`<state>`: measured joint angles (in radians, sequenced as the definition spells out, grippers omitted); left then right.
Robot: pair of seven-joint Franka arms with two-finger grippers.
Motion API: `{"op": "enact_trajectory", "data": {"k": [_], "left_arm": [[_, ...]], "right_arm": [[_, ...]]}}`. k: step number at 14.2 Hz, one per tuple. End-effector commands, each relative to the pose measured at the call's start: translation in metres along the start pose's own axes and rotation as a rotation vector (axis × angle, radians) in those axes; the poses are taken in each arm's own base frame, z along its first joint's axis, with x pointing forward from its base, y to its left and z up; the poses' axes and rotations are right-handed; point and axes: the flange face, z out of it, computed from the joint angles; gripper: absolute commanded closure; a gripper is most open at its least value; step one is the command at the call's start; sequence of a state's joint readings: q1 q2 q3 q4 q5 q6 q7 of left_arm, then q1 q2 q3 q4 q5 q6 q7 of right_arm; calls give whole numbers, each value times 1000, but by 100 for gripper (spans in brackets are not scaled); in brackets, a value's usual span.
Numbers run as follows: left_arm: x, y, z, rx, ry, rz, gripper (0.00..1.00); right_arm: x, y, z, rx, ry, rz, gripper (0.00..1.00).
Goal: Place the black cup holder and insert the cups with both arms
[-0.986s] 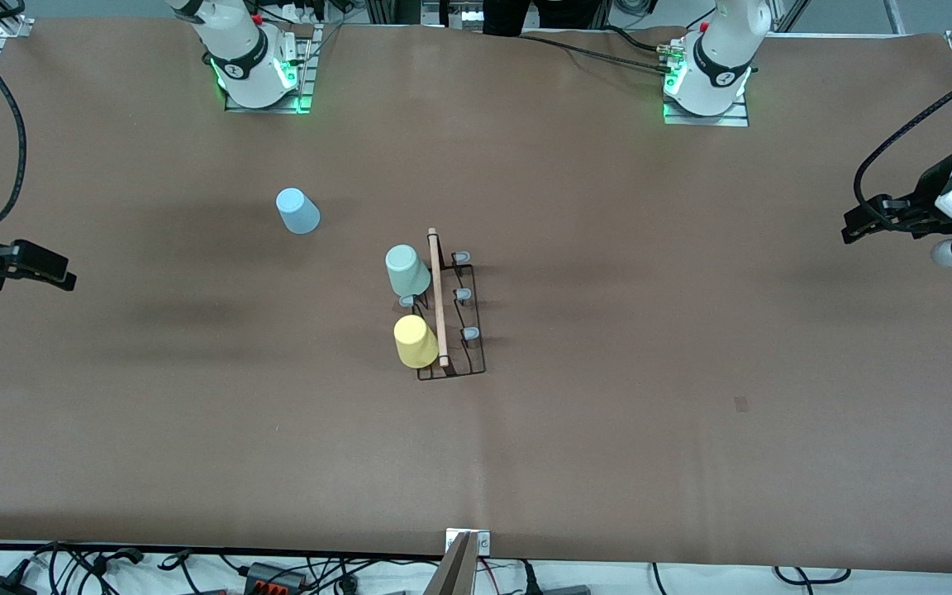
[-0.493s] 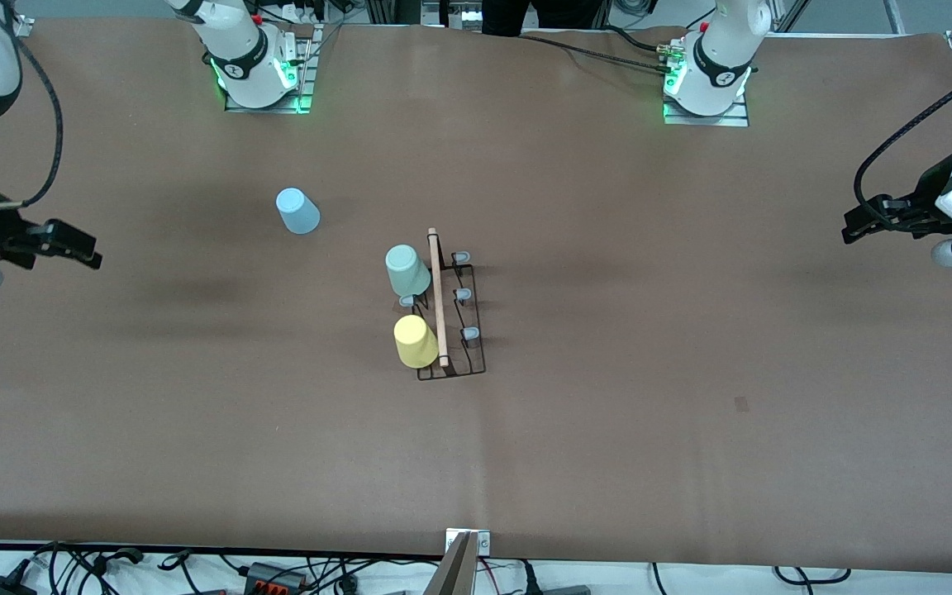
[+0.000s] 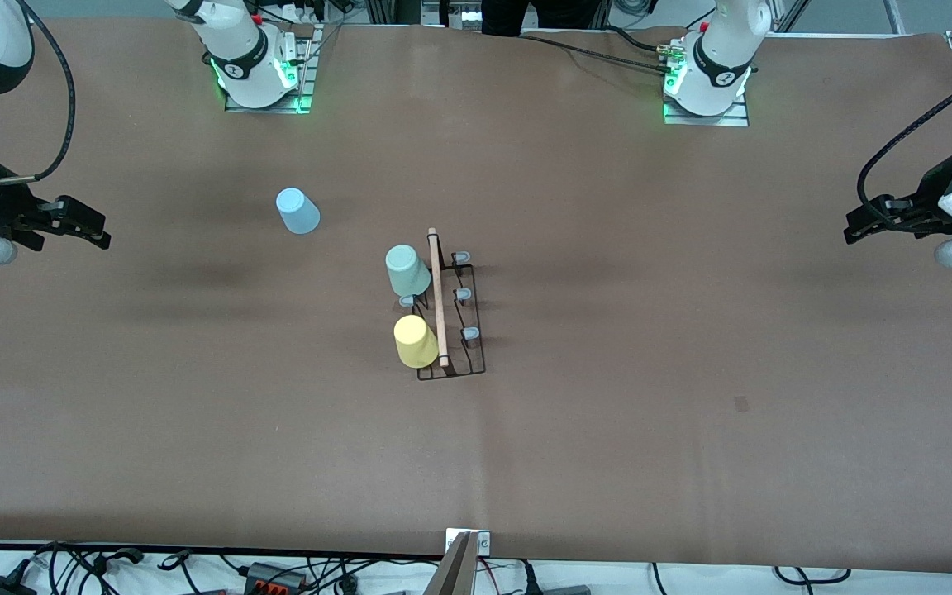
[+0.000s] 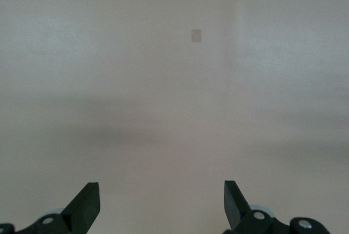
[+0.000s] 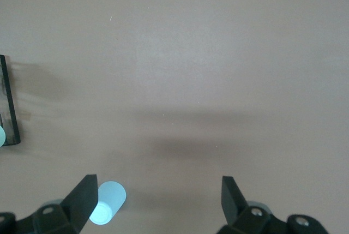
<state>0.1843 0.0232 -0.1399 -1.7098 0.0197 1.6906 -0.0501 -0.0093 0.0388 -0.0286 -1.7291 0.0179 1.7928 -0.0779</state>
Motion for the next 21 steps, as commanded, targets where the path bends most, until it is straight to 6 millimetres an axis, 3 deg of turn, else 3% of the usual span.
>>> {"op": "enact_trajectory", "data": {"k": [1, 8, 9, 17, 21], "left_arm": [[0, -3, 0, 9, 9, 22, 0], [-1, -3, 0, 10, 9, 22, 0], [0, -3, 0, 9, 9, 22, 0], [0, -3, 0, 9, 9, 22, 0], [0, -3, 0, 9, 9, 22, 0]], "right_arm": [[-5, 3, -10, -15, 9, -14, 0], [-6, -1, -15, -13, 3, -12, 0], [-6, -10, -14, -13, -2, -26, 0], [-8, 9, -16, -15, 0, 15, 0], [-10, 6, -17, -17, -11, 25, 0]]}}
